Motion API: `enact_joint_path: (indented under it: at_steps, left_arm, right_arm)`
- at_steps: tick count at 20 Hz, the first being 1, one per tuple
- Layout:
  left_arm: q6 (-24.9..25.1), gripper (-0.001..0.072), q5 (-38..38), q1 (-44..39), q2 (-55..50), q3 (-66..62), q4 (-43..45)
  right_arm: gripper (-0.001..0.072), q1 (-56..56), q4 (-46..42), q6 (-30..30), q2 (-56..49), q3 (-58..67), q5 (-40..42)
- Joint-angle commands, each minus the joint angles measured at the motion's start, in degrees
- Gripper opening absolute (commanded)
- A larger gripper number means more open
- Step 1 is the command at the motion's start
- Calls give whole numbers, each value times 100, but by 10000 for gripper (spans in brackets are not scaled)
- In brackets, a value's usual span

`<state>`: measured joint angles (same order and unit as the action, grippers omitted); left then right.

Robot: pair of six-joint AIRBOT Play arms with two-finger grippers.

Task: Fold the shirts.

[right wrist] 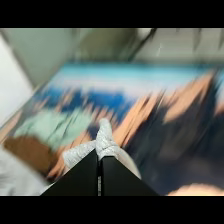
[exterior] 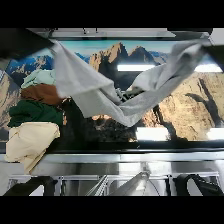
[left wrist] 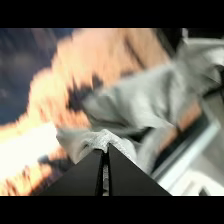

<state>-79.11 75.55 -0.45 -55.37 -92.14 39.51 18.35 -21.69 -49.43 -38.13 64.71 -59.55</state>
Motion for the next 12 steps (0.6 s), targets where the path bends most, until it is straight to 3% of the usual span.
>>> enact_joint_path:
  at_steps: [1,6,9,12]
  left_arm:
    - [-87,23,-153,713,660,-334,-297]
    - [-83,24,472,758,-249,-232,-306]
    - [299,24,389,437,-1189,466,-306]
    - [752,26,-133,136,-2210,1056,-308]
  right_arm:
    - [15,442,-9,-33,1093,358,527]
    - [15,433,-72,-1014,570,-55,-59]
    - [15,426,-68,-1084,-166,-925,-348]
    - [15,426,-52,-883,-793,-1899,22]
